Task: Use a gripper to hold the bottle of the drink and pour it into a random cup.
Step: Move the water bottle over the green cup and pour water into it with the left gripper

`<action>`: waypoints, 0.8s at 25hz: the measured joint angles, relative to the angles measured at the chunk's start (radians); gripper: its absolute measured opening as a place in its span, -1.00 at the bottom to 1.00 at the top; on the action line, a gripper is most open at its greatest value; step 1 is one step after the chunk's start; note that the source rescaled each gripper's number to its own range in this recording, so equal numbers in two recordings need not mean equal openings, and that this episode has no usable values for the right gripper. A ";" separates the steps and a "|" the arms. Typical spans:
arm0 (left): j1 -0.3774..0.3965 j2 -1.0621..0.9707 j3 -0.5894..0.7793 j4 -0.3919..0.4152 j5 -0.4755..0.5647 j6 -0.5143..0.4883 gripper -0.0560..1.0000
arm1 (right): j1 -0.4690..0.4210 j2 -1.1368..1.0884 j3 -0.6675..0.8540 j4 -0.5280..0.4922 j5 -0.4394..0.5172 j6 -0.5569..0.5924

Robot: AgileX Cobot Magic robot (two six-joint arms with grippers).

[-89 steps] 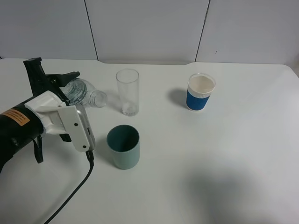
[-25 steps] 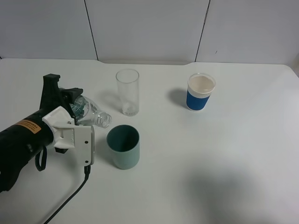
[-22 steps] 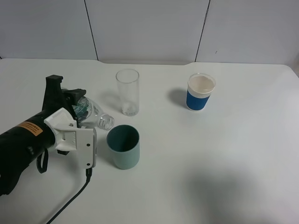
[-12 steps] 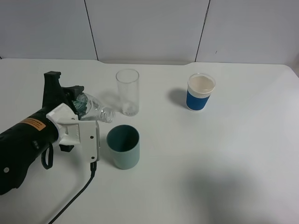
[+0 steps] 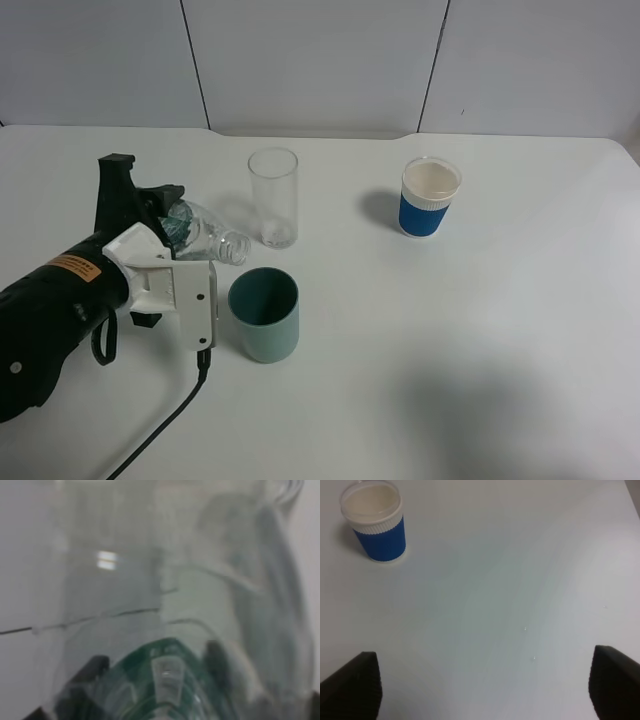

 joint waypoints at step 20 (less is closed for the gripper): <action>-0.014 0.075 -0.011 -0.024 -0.017 0.000 -0.86 | 0.000 0.000 0.000 0.000 0.000 0.000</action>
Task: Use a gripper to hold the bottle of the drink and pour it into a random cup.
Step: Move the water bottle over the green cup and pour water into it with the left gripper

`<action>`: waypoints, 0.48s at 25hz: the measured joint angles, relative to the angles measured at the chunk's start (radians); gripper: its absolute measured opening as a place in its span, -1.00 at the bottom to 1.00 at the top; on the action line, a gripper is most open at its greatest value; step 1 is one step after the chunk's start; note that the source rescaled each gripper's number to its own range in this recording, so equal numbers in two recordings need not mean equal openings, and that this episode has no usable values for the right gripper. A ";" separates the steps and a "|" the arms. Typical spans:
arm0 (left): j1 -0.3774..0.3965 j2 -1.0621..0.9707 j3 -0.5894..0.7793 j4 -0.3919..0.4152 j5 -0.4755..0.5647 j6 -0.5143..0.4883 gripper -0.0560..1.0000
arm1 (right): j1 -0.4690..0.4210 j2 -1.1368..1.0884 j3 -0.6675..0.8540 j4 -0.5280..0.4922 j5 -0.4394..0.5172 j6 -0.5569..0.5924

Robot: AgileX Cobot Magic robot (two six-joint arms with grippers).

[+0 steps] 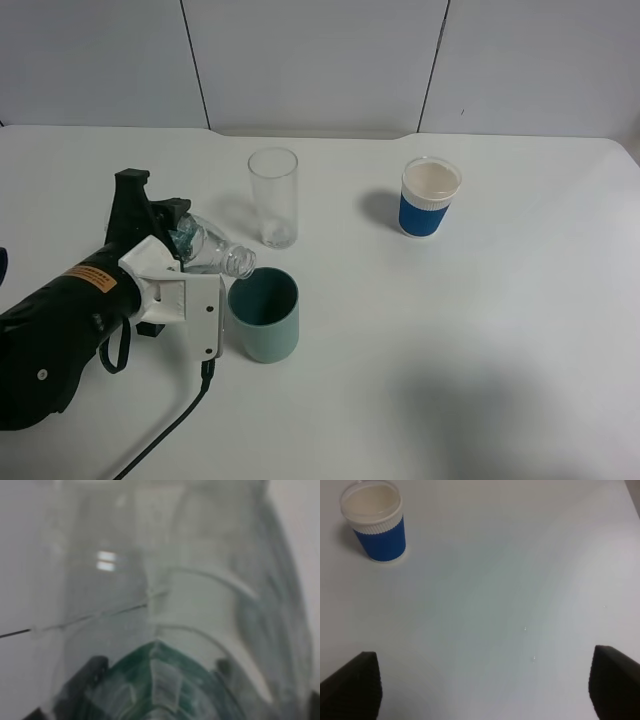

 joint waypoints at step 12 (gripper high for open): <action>0.000 0.000 0.000 0.003 -0.029 0.099 -0.86 | 0.000 0.000 0.000 0.000 0.000 0.000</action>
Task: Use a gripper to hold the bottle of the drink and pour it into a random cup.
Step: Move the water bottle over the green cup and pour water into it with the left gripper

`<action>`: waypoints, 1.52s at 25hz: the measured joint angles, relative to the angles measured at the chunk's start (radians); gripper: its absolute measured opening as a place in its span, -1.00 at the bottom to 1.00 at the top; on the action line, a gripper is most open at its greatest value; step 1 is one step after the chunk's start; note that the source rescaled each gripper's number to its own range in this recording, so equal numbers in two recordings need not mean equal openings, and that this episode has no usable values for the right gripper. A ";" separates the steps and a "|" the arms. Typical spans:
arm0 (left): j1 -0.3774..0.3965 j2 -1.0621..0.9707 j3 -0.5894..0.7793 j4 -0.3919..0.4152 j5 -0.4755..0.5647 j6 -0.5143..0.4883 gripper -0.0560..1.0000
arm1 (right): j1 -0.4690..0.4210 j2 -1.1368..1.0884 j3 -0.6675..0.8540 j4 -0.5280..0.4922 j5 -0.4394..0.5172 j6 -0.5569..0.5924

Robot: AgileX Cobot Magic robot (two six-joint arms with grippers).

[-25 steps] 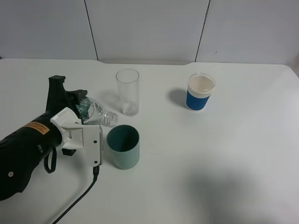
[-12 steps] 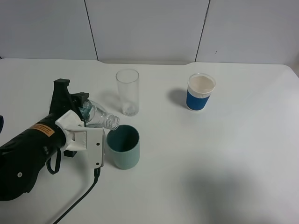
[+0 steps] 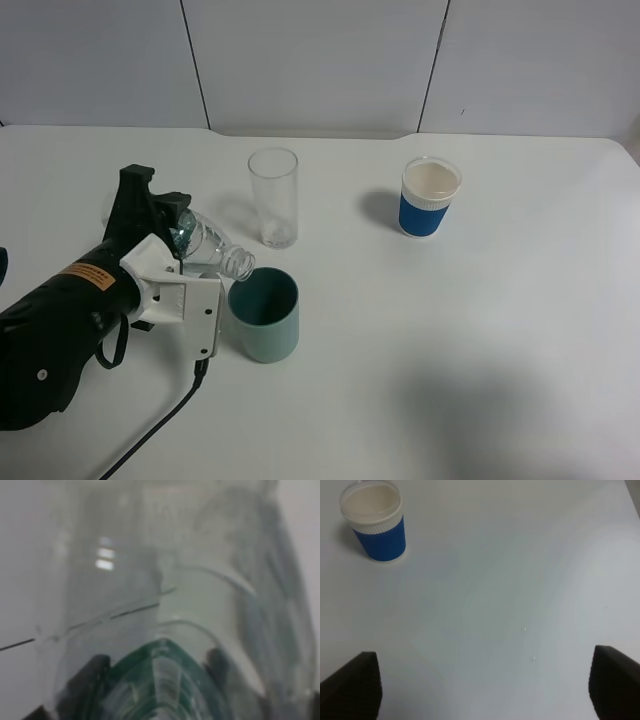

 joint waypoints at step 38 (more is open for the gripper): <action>-0.040 0.000 0.000 0.011 -0.015 0.089 -0.86 | 0.000 0.000 0.000 0.000 0.000 0.000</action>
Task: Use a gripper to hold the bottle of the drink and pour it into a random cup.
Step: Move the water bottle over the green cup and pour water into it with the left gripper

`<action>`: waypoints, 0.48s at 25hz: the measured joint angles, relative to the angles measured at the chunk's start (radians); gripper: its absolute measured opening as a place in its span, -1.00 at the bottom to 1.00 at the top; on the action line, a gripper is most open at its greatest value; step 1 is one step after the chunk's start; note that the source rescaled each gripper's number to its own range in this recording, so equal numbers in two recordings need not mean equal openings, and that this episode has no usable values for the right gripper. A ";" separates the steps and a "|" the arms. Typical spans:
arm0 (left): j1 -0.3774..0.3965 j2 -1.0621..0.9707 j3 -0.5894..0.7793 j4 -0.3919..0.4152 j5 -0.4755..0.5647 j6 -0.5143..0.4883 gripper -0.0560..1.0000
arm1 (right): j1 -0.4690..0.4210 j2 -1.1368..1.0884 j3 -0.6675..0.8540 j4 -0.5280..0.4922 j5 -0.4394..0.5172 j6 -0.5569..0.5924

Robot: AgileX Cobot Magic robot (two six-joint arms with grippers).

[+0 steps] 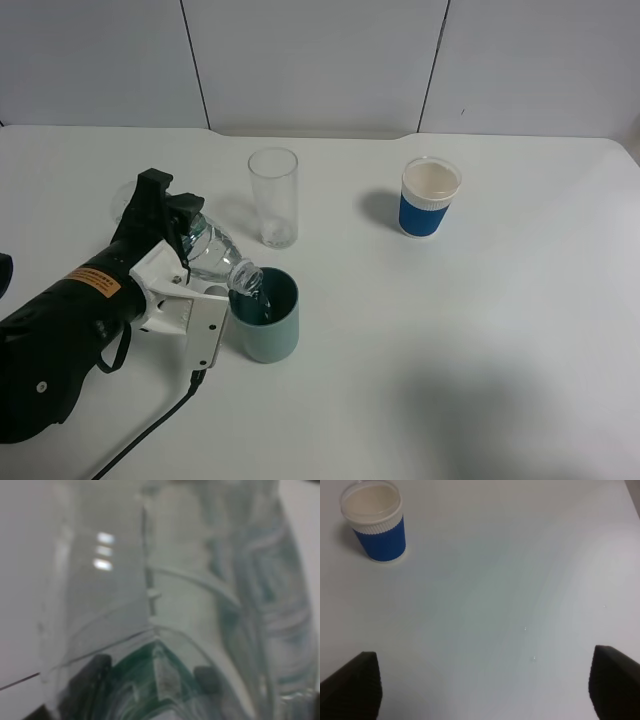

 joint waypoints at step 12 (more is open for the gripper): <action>0.000 0.000 0.000 0.000 0.000 0.000 -0.86 | 0.000 0.000 0.000 0.000 0.000 0.000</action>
